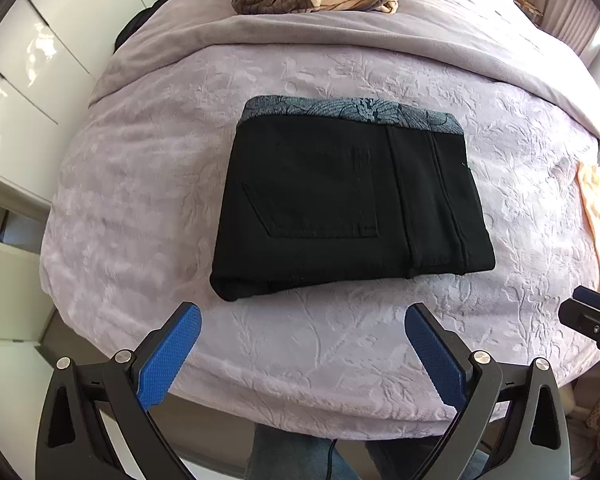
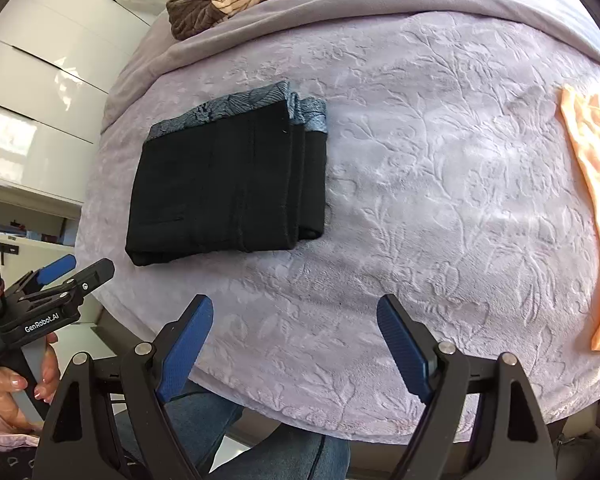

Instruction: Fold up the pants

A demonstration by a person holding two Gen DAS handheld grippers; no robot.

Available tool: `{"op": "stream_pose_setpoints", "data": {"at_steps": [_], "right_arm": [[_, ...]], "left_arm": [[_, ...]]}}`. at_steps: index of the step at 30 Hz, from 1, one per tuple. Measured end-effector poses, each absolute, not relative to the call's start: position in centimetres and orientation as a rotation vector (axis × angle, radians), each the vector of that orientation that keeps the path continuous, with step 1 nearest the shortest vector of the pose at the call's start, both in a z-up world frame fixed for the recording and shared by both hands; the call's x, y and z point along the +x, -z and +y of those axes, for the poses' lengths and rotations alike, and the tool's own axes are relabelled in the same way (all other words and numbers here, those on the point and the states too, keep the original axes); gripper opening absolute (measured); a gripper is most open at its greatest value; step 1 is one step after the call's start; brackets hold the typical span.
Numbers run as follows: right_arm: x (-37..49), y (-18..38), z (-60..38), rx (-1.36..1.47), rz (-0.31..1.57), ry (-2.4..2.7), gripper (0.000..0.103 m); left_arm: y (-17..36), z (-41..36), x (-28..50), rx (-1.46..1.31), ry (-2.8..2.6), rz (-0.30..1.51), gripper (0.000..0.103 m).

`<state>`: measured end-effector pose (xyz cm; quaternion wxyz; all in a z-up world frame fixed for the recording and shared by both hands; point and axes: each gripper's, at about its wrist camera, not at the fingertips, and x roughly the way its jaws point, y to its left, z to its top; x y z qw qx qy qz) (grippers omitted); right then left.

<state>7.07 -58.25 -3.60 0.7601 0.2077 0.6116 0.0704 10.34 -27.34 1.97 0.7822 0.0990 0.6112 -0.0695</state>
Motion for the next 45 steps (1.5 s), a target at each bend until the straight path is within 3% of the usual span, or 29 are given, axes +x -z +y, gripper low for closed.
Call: {"op": "stream_pose_setpoints", "data": {"at_steps": [14, 45], "right_arm": [[6.1, 4.9, -59.2, 0.521, 1.355, -0.123, 0.087], [13.8, 9.3, -55.3, 0.549, 1.457, -0.033, 0.087]], "left_arm": [[-1.5, -27.1, 10.9, 0.219, 0.141, 1.317, 0.102], [5.0, -21.6, 21.6, 0.188, 0.221, 1.391, 0.102]]}}
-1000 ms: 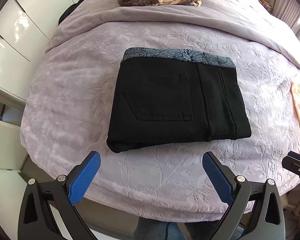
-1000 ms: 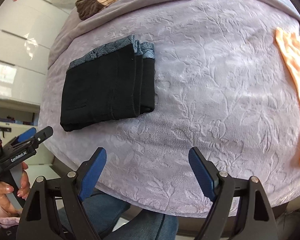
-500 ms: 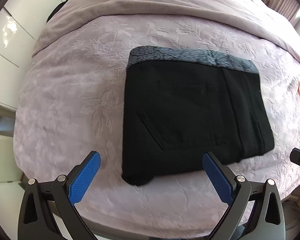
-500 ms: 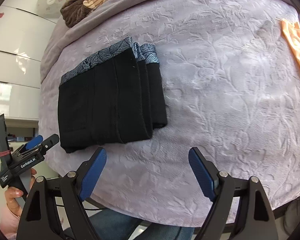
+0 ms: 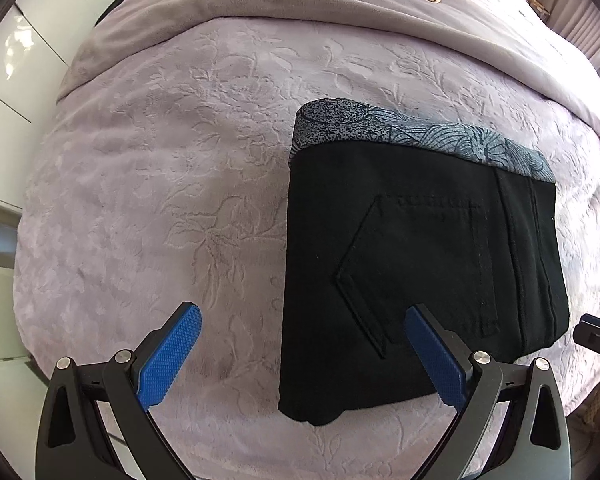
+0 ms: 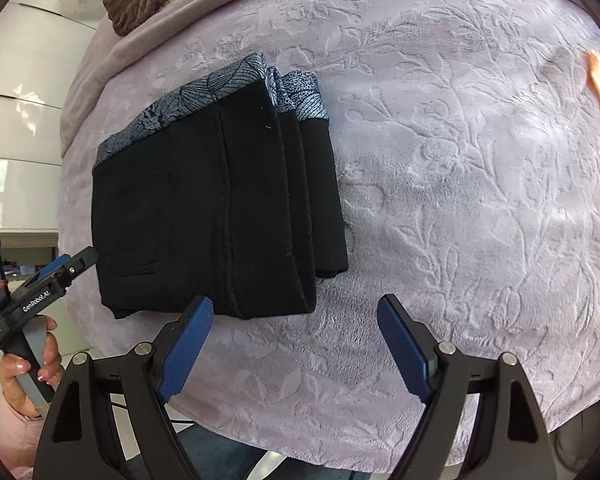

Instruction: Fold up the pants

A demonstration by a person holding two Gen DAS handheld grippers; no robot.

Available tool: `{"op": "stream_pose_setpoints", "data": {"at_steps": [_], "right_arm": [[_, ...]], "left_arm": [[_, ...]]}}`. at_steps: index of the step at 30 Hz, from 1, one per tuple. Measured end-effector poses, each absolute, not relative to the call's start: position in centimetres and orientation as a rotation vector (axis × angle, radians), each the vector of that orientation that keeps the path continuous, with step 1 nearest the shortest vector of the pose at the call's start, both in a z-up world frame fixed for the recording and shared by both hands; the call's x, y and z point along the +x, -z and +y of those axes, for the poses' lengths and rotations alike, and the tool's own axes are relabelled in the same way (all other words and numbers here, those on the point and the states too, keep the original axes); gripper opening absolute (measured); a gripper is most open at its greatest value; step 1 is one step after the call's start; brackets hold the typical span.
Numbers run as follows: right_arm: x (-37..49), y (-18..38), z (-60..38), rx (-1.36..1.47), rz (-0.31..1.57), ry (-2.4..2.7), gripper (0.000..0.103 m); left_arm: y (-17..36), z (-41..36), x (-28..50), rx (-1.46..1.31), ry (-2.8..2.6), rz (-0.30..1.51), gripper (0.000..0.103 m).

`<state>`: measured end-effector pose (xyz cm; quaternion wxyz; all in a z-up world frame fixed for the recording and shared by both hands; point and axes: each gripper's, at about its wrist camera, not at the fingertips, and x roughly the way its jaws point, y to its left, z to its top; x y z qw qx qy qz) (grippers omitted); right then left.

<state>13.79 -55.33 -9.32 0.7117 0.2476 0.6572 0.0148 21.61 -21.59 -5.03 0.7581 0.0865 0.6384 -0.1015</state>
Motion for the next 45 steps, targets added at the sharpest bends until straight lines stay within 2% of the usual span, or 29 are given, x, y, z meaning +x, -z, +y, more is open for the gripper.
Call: {"op": "stream_pose_setpoints", "data": {"at_steps": [13, 21, 30, 32, 33, 34, 35, 37, 38, 39, 45], "right_arm": [[16.8, 10.6, -56.8, 0.572, 1.45, -0.117, 0.087], [18.6, 14.5, -58.9, 0.736, 1.429, -0.303, 0.088], [20.8, 18.5, -60.1, 0.948, 1.34, -0.509, 0.088], [21.2, 19.2, -59.9, 0.959, 1.371, -0.474, 0.078], [21.1, 19.3, -59.8, 0.962, 1.382, -0.463, 0.075], [21.1, 19.1, -59.9, 0.964, 1.379, -0.451, 0.068], [21.1, 18.7, -59.9, 0.971, 1.374, -0.449, 0.065], [20.6, 17.7, -60.1, 0.982, 1.35, -0.457, 0.047], [20.4, 17.3, -60.3, 0.998, 1.338, -0.463, 0.042], [20.2, 16.9, -60.5, 1.025, 1.328, -0.474, 0.04], [17.7, 13.8, -59.7, 1.08, 1.298, -0.519, 0.039]], "left_arm": [[6.4, -20.5, 25.1, 0.039, 0.391, 1.419, 0.102], [9.2, -19.9, 27.7, -0.044, 0.594, 1.442, 0.102], [12.3, -22.8, 28.2, -0.102, 0.739, 1.463, 0.102], [12.6, -23.3, 27.9, -0.118, 0.735, 1.479, 0.101], [12.3, -23.2, 27.8, -0.138, 0.738, 1.474, 0.09], [11.9, -23.2, 27.6, -0.146, 0.735, 1.461, 0.084], [11.5, -23.2, 27.5, -0.144, 0.731, 1.447, 0.081], [10.5, -22.8, 27.0, -0.139, 0.716, 1.43, 0.071], [10.0, -22.6, 26.9, -0.145, 0.709, 1.428, 0.069], [9.3, -22.3, 26.7, -0.164, 0.709, 1.426, 0.065], [4.9, -21.4, 24.0, -0.124, 0.721, 1.394, 0.064]]}}
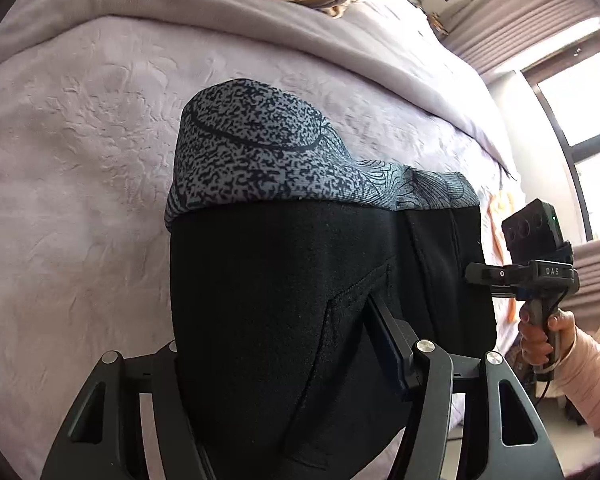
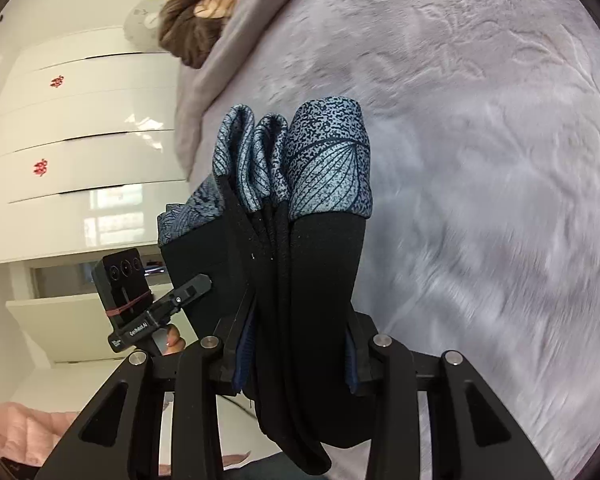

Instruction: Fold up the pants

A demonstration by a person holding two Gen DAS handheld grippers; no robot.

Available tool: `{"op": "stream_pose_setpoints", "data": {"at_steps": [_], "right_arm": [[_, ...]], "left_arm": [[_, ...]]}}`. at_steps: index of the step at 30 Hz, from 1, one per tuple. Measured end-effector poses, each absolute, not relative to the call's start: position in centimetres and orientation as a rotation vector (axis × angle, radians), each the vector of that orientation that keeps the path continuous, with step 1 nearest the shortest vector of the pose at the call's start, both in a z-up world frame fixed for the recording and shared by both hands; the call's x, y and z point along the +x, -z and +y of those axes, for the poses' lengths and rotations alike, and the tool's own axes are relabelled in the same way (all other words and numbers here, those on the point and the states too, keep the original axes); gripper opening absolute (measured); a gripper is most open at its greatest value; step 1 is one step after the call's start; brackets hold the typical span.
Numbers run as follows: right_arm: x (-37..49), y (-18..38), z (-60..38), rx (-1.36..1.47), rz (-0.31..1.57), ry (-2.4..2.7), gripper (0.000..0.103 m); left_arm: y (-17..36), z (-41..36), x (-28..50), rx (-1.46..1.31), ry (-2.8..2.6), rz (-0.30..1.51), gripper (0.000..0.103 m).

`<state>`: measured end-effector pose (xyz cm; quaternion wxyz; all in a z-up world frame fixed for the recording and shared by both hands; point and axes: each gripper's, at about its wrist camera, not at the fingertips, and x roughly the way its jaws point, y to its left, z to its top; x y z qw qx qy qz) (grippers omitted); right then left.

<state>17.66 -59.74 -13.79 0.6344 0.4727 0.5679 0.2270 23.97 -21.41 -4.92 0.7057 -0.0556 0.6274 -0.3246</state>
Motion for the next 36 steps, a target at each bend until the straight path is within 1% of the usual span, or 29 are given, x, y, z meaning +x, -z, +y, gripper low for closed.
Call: {"op": "stream_pose_setpoints", "data": {"at_steps": [4, 8, 9, 10, 11, 13, 14, 15, 17, 20, 22, 26, 28, 32, 34, 36], "right_arm": [[14.5, 12.9, -59.2, 1.138, 1.28, -0.521, 0.039], [12.6, 14.7, -57.6, 1.109, 1.321, -0.466, 0.039], [12.1, 15.5, -57.5, 1.103, 1.337, -0.447, 0.039], [11.7, 16.6, -57.3, 1.092, 1.345, -0.421, 0.04], [11.5, 17.0, -57.4, 1.088, 1.337, -0.411, 0.041], [11.4, 17.4, -57.4, 1.038, 1.329, -0.377, 0.053], [11.3, 17.4, -57.3, 1.009, 1.336, -0.358, 0.056], [11.4, 17.1, -57.0, 0.955, 1.351, -0.331, 0.06], [11.4, 16.1, -56.6, 0.886, 1.359, -0.301, 0.062], [11.4, 13.9, -55.8, 0.742, 1.384, -0.211, 0.068], [11.1, 12.7, -55.7, 0.685, 1.411, -0.154, 0.069], [10.4, 11.0, -55.4, 0.699, 1.426, -0.124, 0.071], [9.7, 10.2, -55.5, 0.682, 1.423, -0.117, 0.079], [8.9, 8.2, -54.9, 0.659, 1.416, -0.102, 0.08], [8.6, 7.4, -54.4, 0.64, 1.412, -0.1, 0.083], [8.0, 6.3, -53.8, 0.6, 1.402, -0.099, 0.084]], "left_arm": [[4.0, -20.5, 21.9, -0.125, 0.724, 1.407, 0.065], [7.0, -20.4, 20.6, -0.091, 0.701, 1.469, 0.068], [8.3, -20.5, 20.4, -0.076, 0.685, 1.492, 0.071], [9.4, -20.4, 20.3, -0.07, 0.667, 1.499, 0.078], [9.9, -20.2, 20.3, -0.072, 0.654, 1.484, 0.082], [10.4, -20.0, 20.7, -0.068, 0.624, 1.457, 0.097], [10.6, -20.0, 21.0, -0.067, 0.608, 1.456, 0.099], [10.5, -19.6, 21.1, -0.067, 0.59, 1.455, 0.1], [9.7, -19.2, 20.8, -0.044, 0.559, 1.44, 0.1], [7.7, -18.6, 19.9, 0.03, 0.458, 1.381, 0.1], [6.4, -17.7, 19.5, 0.044, 0.417, 1.357, 0.1], [3.9, -17.8, 18.0, 0.12, 0.348, 1.311, 0.1], [2.7, -17.9, 17.1, 0.142, 0.329, 1.309, 0.1], [1.8, -19.6, 15.0, 0.161, 0.277, 1.317, 0.1], [1.5, -20.4, 14.0, 0.15, 0.261, 1.319, 0.1], [1.1, -21.0, 12.9, 0.137, 0.248, 1.322, 0.102]]}}
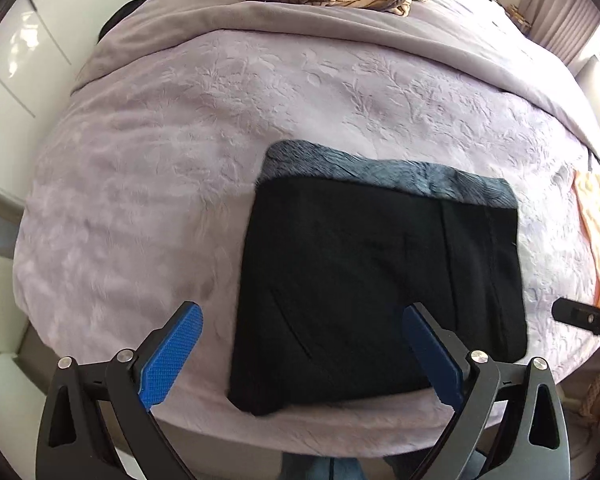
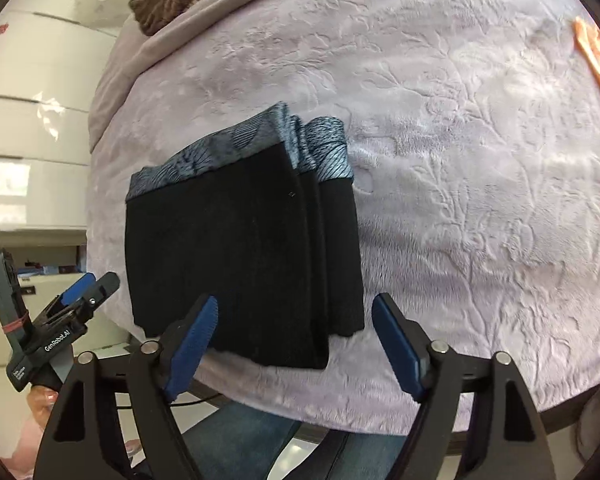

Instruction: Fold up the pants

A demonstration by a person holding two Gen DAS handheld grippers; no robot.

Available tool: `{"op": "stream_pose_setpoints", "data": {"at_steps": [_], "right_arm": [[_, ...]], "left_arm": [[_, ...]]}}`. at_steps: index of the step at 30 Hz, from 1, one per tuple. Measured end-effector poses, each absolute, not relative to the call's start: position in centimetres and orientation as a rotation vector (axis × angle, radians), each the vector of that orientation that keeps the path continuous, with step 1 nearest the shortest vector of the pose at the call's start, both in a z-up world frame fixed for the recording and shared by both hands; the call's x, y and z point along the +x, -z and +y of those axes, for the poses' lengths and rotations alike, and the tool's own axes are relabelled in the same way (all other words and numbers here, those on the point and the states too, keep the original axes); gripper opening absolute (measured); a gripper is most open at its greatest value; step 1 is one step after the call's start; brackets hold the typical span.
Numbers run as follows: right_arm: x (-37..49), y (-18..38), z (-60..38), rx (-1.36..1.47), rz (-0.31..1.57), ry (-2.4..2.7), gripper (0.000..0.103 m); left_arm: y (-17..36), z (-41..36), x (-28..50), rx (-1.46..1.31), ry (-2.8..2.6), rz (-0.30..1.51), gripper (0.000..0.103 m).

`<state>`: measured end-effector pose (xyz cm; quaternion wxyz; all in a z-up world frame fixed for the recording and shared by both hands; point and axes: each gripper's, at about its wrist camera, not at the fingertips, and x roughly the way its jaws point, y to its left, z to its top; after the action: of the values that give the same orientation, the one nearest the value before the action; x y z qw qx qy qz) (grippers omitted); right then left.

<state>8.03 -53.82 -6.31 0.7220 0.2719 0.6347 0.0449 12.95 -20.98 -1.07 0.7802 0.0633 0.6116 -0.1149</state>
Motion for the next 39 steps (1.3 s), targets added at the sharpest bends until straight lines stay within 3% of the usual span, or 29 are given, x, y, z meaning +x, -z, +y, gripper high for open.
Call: {"op": "stream_pose_setpoints", "data": {"at_steps": [14, 39], "right_arm": [[6.2, 3.5, -50.9, 0.342, 1.362, -0.058, 0.089], [5.5, 3.1, -43.9, 0.267, 1.347, 0.122, 0.089]], "left_arm": [[-0.5, -23.5, 8.7, 0.187, 0.173, 1.317, 0.102], [-0.5, -19.4, 9.2, 0.244, 0.224, 1.306, 0.102]]}}
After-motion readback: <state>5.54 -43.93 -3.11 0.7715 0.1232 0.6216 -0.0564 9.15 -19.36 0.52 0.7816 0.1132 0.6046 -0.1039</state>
